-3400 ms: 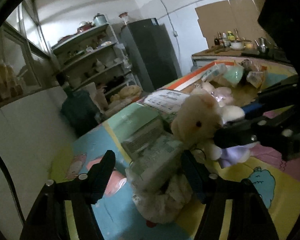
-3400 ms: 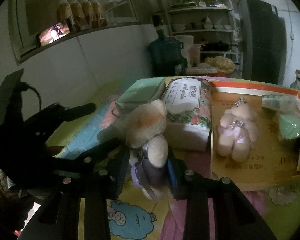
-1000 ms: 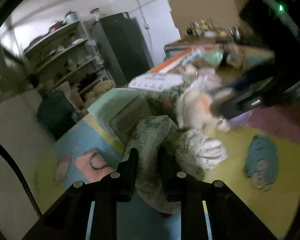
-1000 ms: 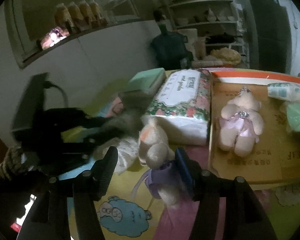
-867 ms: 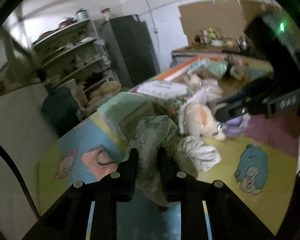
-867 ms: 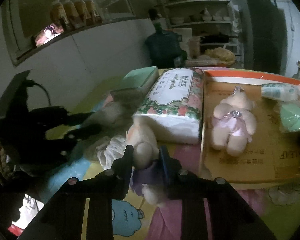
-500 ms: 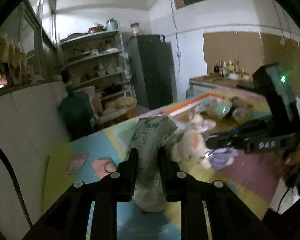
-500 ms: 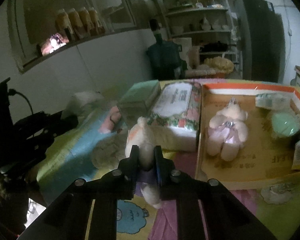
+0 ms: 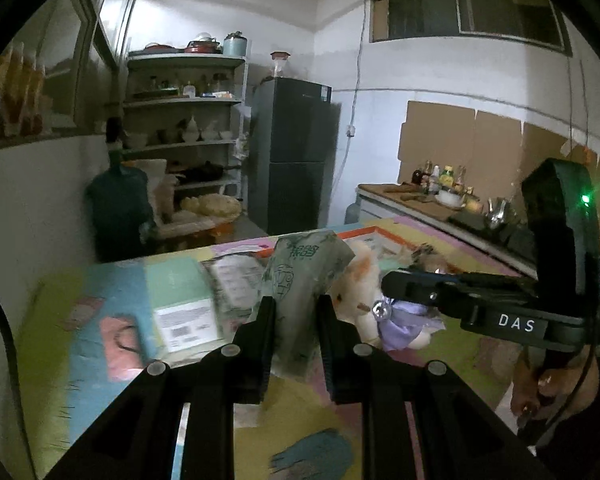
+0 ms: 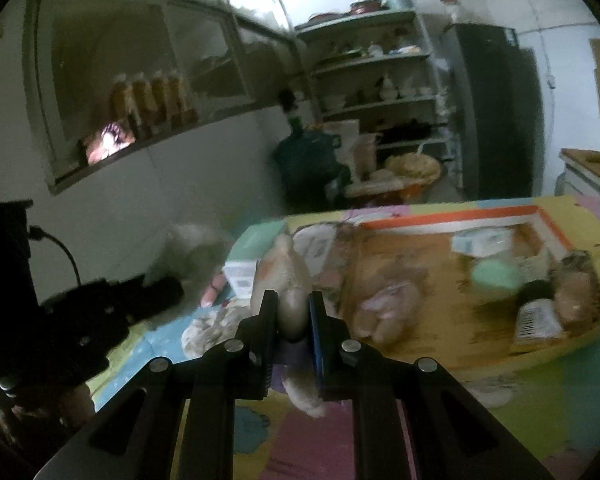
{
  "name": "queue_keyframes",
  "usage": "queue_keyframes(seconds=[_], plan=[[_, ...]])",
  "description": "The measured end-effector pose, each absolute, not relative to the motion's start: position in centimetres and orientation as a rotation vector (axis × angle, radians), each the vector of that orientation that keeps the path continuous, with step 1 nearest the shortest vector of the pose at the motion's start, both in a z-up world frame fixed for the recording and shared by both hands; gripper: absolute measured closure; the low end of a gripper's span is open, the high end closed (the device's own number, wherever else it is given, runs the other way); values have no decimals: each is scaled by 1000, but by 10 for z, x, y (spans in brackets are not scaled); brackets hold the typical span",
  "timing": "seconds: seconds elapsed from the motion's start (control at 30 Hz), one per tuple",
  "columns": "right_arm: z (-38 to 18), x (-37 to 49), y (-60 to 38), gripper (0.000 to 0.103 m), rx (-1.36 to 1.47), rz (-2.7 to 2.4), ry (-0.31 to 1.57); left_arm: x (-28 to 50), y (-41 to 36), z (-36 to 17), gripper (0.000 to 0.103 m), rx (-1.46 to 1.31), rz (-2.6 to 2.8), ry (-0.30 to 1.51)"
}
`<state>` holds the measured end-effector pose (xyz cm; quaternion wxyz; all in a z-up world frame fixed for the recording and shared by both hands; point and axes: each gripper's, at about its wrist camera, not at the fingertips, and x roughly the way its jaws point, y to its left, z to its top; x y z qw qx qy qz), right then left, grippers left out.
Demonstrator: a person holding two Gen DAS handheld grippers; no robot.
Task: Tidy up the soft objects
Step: 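Carry the white cloth with the left tool while the right tool carries the teddy bear over the tray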
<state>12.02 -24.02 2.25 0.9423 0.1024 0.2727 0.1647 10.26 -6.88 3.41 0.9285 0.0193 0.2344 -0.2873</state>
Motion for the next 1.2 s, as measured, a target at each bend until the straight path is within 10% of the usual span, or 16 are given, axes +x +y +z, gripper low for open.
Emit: queue_keyframes(seconds=[1.2], plan=[[24,112,-388,87,392,77,432,162,-204,1,82,-226,-661,622]])
